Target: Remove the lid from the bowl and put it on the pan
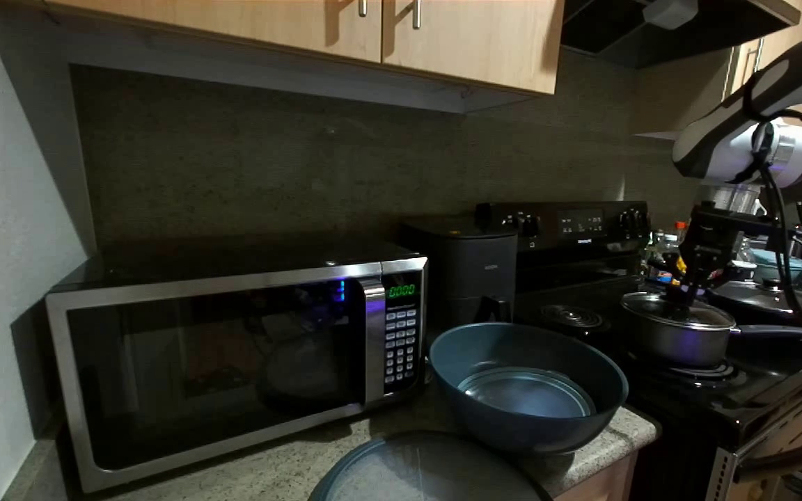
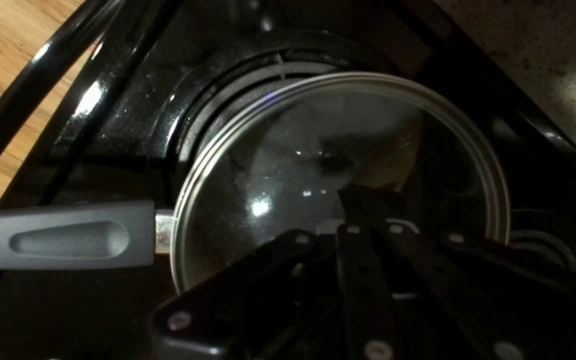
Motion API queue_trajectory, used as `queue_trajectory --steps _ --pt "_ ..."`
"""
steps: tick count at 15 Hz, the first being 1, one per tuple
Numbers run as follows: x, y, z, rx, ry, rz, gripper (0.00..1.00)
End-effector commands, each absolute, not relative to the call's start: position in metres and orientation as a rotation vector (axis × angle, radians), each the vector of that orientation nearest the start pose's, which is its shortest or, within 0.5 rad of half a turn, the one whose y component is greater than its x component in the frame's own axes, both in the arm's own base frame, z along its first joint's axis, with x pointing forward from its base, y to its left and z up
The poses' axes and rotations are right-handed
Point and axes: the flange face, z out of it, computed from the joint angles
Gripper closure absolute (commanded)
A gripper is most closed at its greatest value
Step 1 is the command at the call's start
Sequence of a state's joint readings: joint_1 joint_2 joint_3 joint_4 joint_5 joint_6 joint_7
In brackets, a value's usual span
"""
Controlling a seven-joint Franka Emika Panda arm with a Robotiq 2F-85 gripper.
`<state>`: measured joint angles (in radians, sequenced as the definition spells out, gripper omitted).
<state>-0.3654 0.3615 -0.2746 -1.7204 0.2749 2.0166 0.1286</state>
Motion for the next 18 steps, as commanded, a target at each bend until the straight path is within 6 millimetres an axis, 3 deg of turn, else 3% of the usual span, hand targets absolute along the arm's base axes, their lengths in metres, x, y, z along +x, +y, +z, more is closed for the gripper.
queue_trajectory --steps 1,4,5,8,9,11,14,18 --pt "0.528 -0.361 0.381 -2.753 1.230 0.012 0.71" --pt "0.522 -0.365 0.388 -2.772 1.245 0.009 0.52" --pt "0.533 -0.366 0.381 -2.745 1.264 0.026 0.71" --pt "0.531 -0.369 0.383 -2.752 1.270 0.024 0.52" --pt "0.531 -0.369 0.383 -2.752 1.270 0.024 0.27" --pt "0.533 -0.375 0.381 -2.738 1.281 0.015 0.22" --pt "0.535 -0.383 0.379 -2.731 1.300 -0.007 0.04" --pt "0.539 -0.389 0.381 -2.721 1.316 -0.029 0.00"
